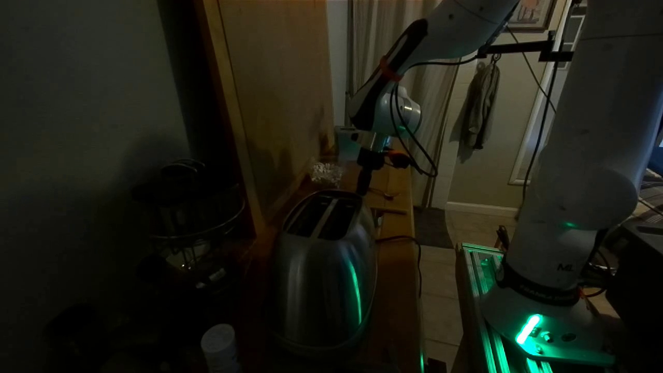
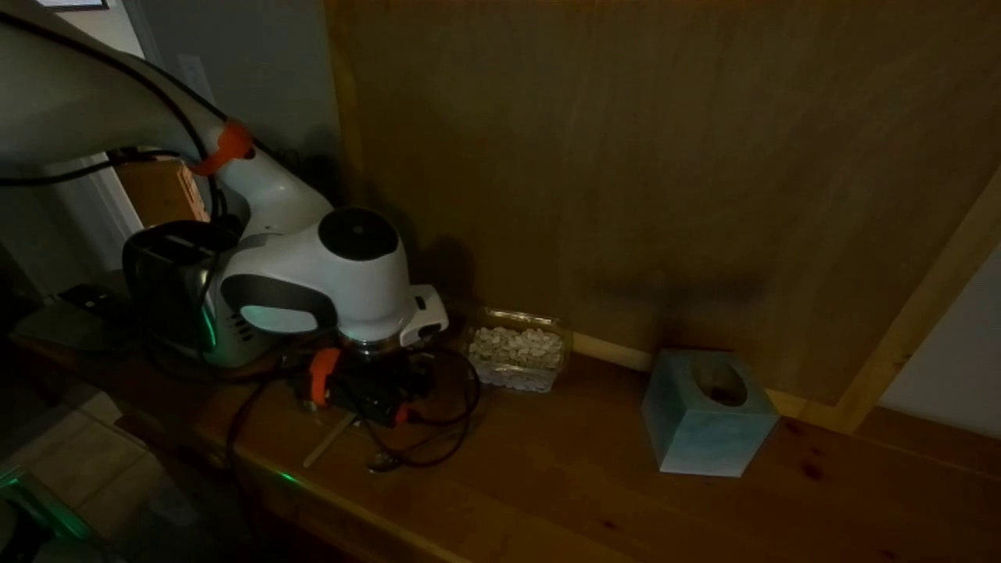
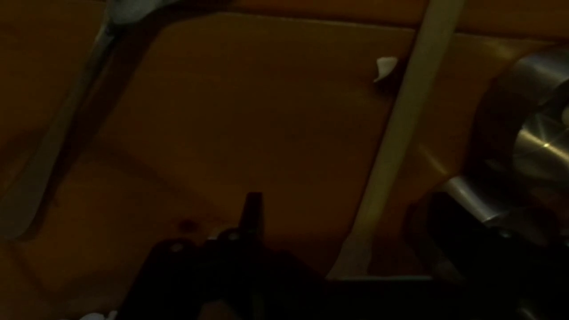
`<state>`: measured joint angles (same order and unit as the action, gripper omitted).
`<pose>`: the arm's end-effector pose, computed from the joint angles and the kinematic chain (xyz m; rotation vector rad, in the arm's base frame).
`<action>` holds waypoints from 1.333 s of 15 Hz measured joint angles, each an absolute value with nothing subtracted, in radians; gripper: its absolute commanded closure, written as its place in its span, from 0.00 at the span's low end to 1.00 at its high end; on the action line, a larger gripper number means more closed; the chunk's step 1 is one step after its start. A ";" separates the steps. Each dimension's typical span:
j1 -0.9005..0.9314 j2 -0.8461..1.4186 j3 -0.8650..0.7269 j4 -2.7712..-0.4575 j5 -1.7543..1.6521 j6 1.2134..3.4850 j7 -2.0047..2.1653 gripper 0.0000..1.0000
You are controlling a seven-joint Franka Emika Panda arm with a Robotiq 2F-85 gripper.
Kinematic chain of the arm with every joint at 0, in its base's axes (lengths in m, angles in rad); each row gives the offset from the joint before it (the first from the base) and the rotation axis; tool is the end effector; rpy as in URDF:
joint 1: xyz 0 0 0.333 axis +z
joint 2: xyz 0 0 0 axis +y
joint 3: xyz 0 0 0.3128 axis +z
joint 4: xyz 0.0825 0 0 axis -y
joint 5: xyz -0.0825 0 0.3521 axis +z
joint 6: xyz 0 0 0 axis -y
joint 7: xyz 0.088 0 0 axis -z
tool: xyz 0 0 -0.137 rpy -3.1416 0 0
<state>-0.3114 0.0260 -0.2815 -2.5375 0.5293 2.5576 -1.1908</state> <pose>0.3649 -0.2452 0.2568 -2.9367 -0.2248 -0.3216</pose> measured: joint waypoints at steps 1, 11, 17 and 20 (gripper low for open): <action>-0.311 0.028 -0.281 -2.537 0.532 2.560 -1.191 0.09; -0.311 0.045 -0.265 -2.535 0.571 2.601 -1.192 0.62; -0.311 0.045 -0.257 -2.532 0.590 2.631 -1.194 1.00; -0.311 0.045 -0.256 -2.529 0.591 2.635 -1.194 0.96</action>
